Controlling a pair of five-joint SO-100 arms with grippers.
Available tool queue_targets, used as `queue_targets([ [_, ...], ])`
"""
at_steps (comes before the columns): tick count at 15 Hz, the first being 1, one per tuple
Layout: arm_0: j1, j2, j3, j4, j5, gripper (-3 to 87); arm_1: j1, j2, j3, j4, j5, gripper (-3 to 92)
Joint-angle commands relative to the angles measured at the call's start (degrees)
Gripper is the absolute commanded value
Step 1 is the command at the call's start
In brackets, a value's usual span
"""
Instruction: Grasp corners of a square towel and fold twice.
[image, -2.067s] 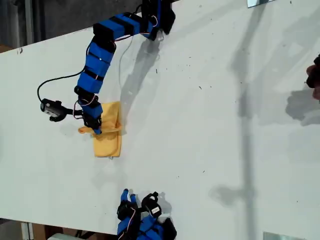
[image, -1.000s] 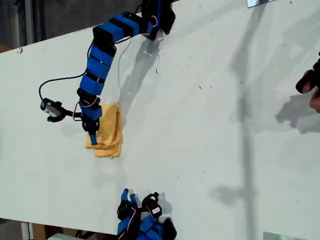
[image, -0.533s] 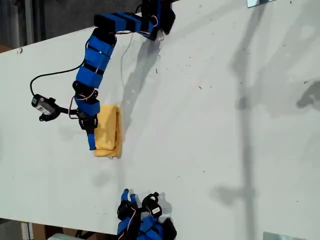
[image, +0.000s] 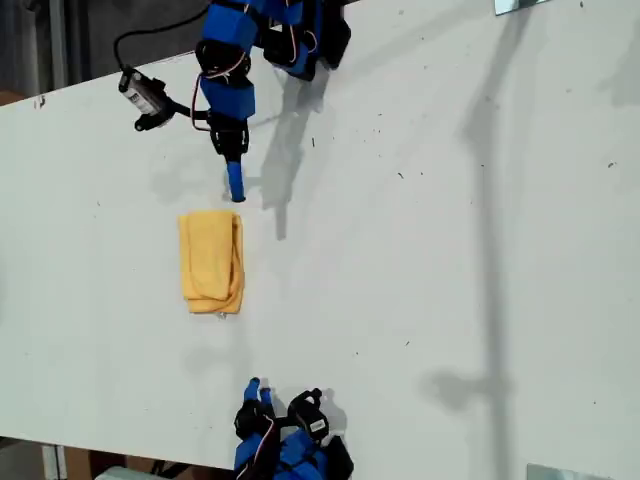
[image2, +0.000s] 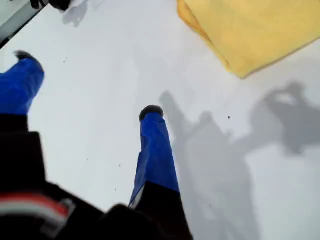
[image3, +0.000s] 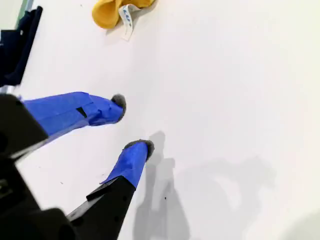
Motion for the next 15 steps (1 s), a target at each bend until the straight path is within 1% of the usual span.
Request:
queue_targets([
  [1, 0.88, 0.18, 0.44, -0.88, 2.99, 10.7, -1.58, 27.16, 4.48, 14.41, 0.79, 0.0],
  [2, 0.79, 0.18, 0.53, -1.05, 7.56, 10.7, -0.53, 33.75, 5.98, 21.45, 2.29, -0.1],
  [3, 0.88, 0.18, 0.62, -1.14, 9.84, 10.7, 1.58, 32.87, 5.71, 24.61, 2.46, -0.1],
  [4, 0.88, 0.18, 0.62, -1.14, 11.25, 10.7, 3.69, 33.66, 7.47, 25.31, 3.43, -0.1],
  [5, 0.97, 0.18, 0.62, -1.32, 13.01, 10.7, 5.80, 33.66, 9.58, 26.63, 7.47, -0.1],
  [6, 0.97, 0.18, 0.62, -1.32, 13.01, 10.7, 8.53, 33.66, 12.39, 29.79, 13.97, -0.1],
  [7, 0.88, 0.18, 0.62, -1.32, 12.92, 10.7, 11.95, 33.66, 14.15, 35.07, 22.76, -0.1],
  [9, 0.79, 0.18, 0.62, -1.32, 12.92, 10.7, 13.62, 33.66, 14.33, 42.71, 36.47, 0.6],
  [10, 0.79, 0.18, 0.62, -1.32, 12.92, 10.7, 13.18, 33.66, 13.80, 43.68, 37.88, 0.1],
  [11, 0.79, 0.18, 0.62, -1.32, 12.92, 10.7, 10.55, 33.57, 14.94, 41.40, 41.57, 4.5],
  [12, 0.79, 0.18, 0.62, -1.32, 12.92, 10.7, 6.68, 33.57, 15.73, 40.17, 46.23, 6.4],
  [13, 0.79, 0.18, 0.62, -1.32, 12.92, 10.7, 3.78, 33.40, 16.08, 39.20, 50.36, 5.0],
  [15, 0.79, 0.18, 0.62, -1.32, 12.92, 10.7, 0.70, 33.22, 16.79, 37.71, 57.83, 8.2],
])
